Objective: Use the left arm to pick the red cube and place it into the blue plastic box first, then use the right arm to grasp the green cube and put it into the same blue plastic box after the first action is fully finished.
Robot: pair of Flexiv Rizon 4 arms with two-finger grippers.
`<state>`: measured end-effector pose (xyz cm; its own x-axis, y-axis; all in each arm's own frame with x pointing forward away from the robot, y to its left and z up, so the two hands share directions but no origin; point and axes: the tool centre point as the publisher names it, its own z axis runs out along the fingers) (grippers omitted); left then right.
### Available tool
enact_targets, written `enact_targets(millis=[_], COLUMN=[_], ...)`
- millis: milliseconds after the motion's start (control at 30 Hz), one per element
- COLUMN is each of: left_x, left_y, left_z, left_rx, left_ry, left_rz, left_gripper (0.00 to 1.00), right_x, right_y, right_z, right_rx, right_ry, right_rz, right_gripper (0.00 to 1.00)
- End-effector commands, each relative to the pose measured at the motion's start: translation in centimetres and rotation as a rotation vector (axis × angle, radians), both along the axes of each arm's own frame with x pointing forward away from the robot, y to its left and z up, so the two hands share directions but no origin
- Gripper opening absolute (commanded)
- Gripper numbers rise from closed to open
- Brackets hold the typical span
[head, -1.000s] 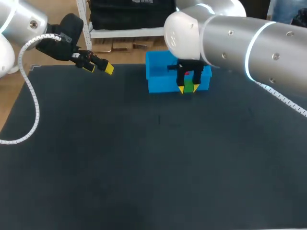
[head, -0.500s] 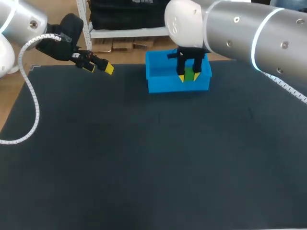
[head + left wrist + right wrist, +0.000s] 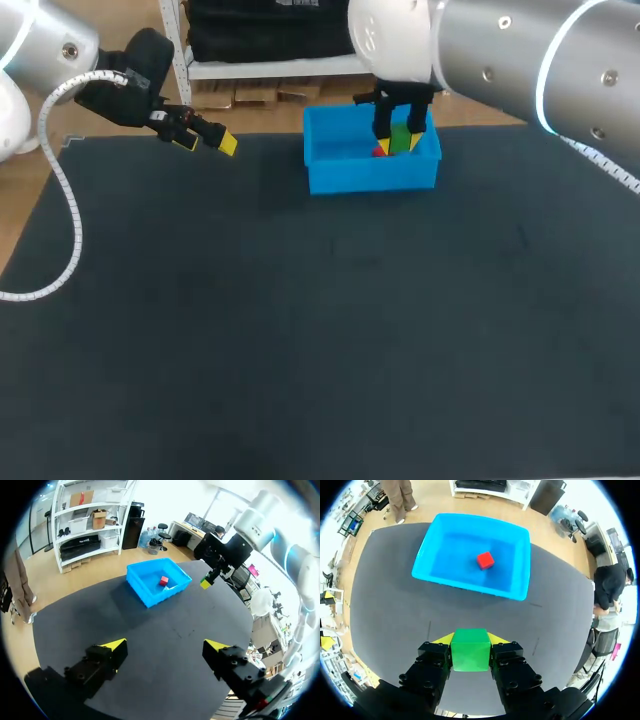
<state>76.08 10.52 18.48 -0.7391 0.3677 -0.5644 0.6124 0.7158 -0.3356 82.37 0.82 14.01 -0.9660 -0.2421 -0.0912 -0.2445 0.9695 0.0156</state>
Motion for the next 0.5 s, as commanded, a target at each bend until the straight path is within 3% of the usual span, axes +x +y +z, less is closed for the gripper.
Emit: enact_targets(millis=[33, 500], left_x=[-0.1, -0.1], left_y=[0.1, 0.1], left_z=[-0.1, -0.1], left_rx=[-0.005, -0.005], left_ry=[-0.005, -0.005], left_rz=[-0.002, -0.002], left_gripper=[1.00, 1.00], right_x=[-0.6, 2.3], right_y=[-0.6, -0.4], right_z=[0.8, 2.3], right_rx=[0.011, 0.009], right_ry=[-0.032, -0.079], right_rz=[0.004, 0.037], right_gripper=[0.00, 0.00])
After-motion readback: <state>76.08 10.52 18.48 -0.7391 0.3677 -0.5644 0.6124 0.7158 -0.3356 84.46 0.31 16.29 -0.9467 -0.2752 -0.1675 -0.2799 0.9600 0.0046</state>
